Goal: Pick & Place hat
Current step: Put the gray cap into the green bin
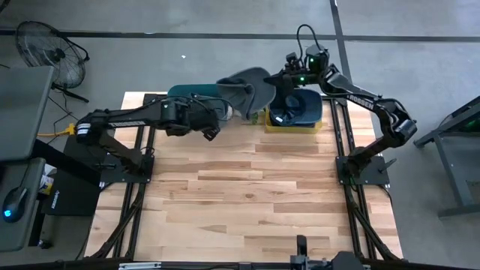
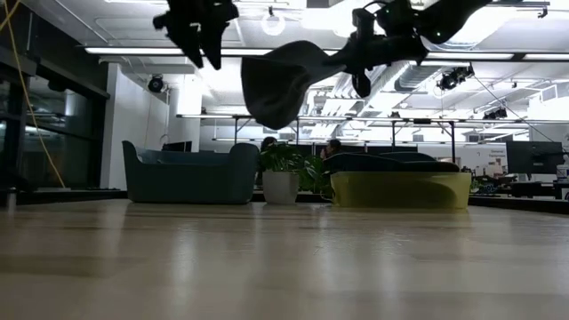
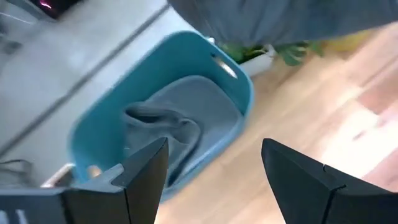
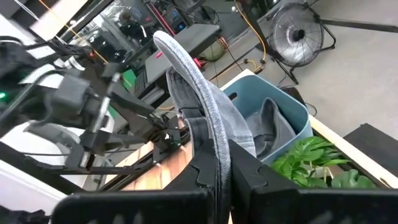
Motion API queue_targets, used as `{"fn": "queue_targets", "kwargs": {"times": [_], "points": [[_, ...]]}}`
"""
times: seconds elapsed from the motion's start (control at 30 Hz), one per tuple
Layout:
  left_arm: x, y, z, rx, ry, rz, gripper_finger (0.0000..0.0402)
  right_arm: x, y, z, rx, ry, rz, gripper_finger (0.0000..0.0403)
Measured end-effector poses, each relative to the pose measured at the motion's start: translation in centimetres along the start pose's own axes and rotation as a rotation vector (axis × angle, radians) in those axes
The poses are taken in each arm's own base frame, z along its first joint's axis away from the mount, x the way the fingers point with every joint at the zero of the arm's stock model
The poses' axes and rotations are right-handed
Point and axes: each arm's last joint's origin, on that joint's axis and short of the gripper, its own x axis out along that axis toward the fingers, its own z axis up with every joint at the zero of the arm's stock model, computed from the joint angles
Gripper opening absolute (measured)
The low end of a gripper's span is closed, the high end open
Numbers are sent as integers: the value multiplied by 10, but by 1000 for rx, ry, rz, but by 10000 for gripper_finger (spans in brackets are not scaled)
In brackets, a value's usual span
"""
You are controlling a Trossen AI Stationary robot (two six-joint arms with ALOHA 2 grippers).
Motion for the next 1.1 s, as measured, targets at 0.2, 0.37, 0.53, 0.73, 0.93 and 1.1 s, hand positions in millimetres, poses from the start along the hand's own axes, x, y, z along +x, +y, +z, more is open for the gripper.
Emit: {"fn": "queue_targets", "kwargs": {"times": [0.2, 0.37, 0.53, 0.73, 0.93, 1.1], "points": [[21, 20, -21, -139, -69, -159, 254, -5, -5, 2, 4, -12, -17, 5], [39, 44, -34, -283, -239, -379, 254, -2, -2, 3, 35, -24, -16, 5], [68, 64, -42, -394, -392, -497, 254, 1, 9, 11, 84, -98, 59, 5], [96, 88, -40, -521, -505, -586, 254, 1, 17, 20, 137, -169, 122, 5], [114, 104, -25, -602, -582, -792, 254, 4, 20, 21, 140, -201, 116, 5], [130, 104, -19, -641, -581, -907, 254, 5, 22, 21, 124, -218, 103, 5]]}}
